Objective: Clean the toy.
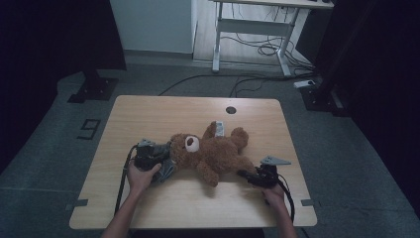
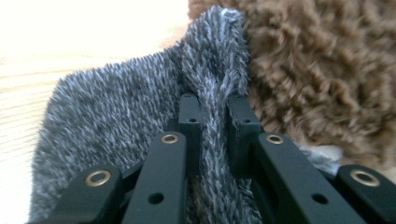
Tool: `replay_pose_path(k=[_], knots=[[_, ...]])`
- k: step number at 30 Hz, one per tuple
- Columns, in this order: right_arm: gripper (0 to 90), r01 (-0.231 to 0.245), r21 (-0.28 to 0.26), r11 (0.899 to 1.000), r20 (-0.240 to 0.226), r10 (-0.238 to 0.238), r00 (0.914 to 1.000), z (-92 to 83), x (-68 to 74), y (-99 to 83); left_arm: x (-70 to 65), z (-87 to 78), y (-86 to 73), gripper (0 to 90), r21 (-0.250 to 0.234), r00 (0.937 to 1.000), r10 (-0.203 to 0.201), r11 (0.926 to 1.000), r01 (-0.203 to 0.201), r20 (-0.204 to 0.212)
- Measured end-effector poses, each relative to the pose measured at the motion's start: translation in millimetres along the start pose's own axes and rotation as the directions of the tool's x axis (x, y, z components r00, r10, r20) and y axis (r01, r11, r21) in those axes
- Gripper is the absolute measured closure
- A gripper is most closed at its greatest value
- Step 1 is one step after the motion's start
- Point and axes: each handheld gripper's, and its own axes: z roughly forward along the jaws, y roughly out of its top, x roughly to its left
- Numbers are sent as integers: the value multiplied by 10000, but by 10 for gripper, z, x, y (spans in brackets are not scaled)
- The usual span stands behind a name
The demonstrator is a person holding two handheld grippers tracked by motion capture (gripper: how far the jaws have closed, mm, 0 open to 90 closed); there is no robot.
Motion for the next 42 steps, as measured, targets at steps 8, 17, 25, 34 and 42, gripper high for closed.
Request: replay_pose_path(k=[8, 17, 25, 34, 42], knots=[[557, 59, 20, 10000, 47, -59, 10000, -9, -2, 3, -315, -359, 443, 784, -1597, 9959, 850, 9840, -792, 300], [557, 129, 38, 9999, 86, -129, 9999, -12, -2, 5, -677, -48, 880, 783, -1194, 9843, 1633, 9807, -1546, 669], [554, 246, 63, 9997, 58, -246, 9997, -19, 4, 5, -593, 251, 736, 779, -531, 9881, 1166, 9923, -1118, 1002], [441, 1133, 152, 9934, 257, -1136, 9932, -104, 113, 81, -503, 177, 491, 785, -828, 9837, 1034, 9923, -919, 1471], [333, 802, -709, 9943, -2, -804, 9968, -203, 150, 252, -599, 75, 344, 787, -1056, 9796, 1404, 9864, -1259, 1436]])
